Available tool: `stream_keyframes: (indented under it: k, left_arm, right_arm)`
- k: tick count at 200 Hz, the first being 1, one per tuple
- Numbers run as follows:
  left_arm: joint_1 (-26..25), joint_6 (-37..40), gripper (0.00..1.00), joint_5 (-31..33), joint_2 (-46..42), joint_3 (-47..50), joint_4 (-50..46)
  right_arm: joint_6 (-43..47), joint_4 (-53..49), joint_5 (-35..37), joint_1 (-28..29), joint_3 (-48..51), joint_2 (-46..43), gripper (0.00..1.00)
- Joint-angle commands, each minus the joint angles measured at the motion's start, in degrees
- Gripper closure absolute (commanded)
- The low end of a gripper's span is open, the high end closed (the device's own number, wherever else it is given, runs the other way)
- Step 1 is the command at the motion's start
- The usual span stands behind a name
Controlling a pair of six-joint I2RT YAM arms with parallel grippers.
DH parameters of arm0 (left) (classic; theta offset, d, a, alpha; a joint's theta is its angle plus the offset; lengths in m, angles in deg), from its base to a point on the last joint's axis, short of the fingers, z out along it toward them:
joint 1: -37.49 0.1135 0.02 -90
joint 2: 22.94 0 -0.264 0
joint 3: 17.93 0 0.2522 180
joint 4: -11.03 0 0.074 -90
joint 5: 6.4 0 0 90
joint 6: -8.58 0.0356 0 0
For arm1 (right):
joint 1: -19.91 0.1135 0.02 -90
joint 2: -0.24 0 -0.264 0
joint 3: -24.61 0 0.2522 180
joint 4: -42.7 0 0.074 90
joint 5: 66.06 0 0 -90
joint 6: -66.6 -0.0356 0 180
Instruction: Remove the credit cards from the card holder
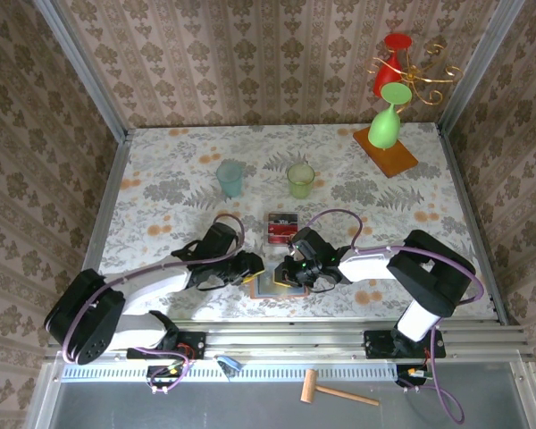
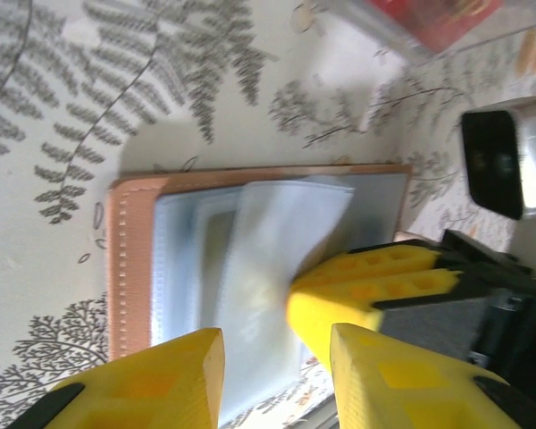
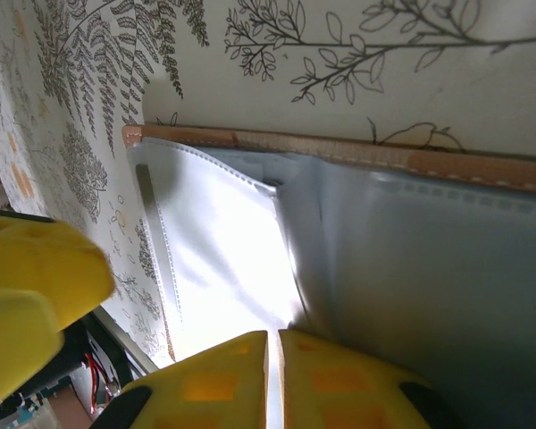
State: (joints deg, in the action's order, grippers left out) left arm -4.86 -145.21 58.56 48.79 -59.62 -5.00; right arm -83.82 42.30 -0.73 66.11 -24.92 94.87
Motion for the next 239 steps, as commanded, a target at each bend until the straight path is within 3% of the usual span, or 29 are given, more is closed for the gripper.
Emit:
stream_keyframes:
  k: [1,115,176,239]
  left_arm:
    - [-0.24,0.64,0.63,1.59,-1.10,-1.75,-2.23]
    - [-0.38,3.13,0.62,-0.18,8.28,-3.98,0.19]
    - [-1.14,2.72,0.62,-1.22,9.05,-3.54,0.74]
    - [-2.13,2.01,0.62,-2.03,8.63,-2.93,0.68]
  right_arm:
    - [-0.51,-0.02,-0.05,-0.41,1.08,1.21,0.89]
    - [-0.62,-0.23,-0.04,-0.58,1.47,0.60,0.91]
    - [-1.67,3.10,-0.89,-1.12,3.15,0.97,0.99]
    - [-2.52,5.96,-1.39,-2.05,4.82,1.55,1.00]
